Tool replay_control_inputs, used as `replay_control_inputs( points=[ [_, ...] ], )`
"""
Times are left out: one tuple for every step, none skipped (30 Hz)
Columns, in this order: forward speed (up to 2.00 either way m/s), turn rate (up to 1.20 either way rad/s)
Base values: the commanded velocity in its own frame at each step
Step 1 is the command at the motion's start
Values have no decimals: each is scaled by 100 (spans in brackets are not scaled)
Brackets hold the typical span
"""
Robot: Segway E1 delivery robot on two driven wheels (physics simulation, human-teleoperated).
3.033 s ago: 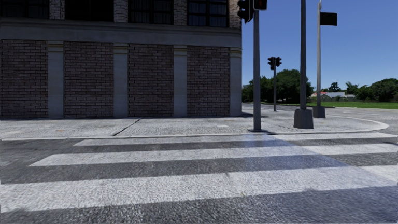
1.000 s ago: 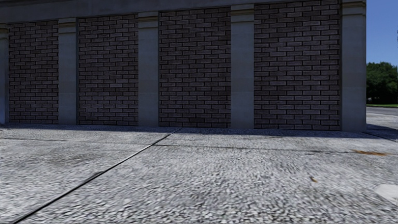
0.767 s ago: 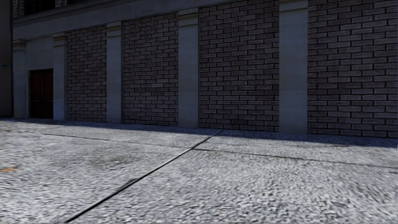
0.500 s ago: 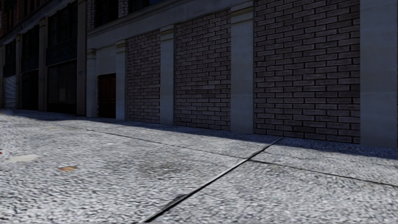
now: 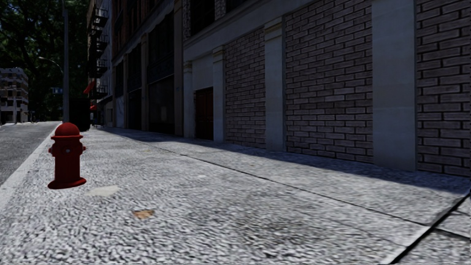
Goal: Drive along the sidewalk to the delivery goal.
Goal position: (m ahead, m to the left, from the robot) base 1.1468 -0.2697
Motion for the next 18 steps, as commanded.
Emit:
replay_control_inputs(
  points=[
    [147, 120],
    [147, 119],
    [147, 106],
    [147, 94],
    [147, 87],
    [147, 82],
    [147, 80],
    [147, 80],
    [147, 79],
    [147, 79],
    [147, 79],
    [147, 79],
    [147, 71],
    [147, 69],
    [147, 69],
    [147, 68],
    [147, 65],
    [147, 56]
  ],
)
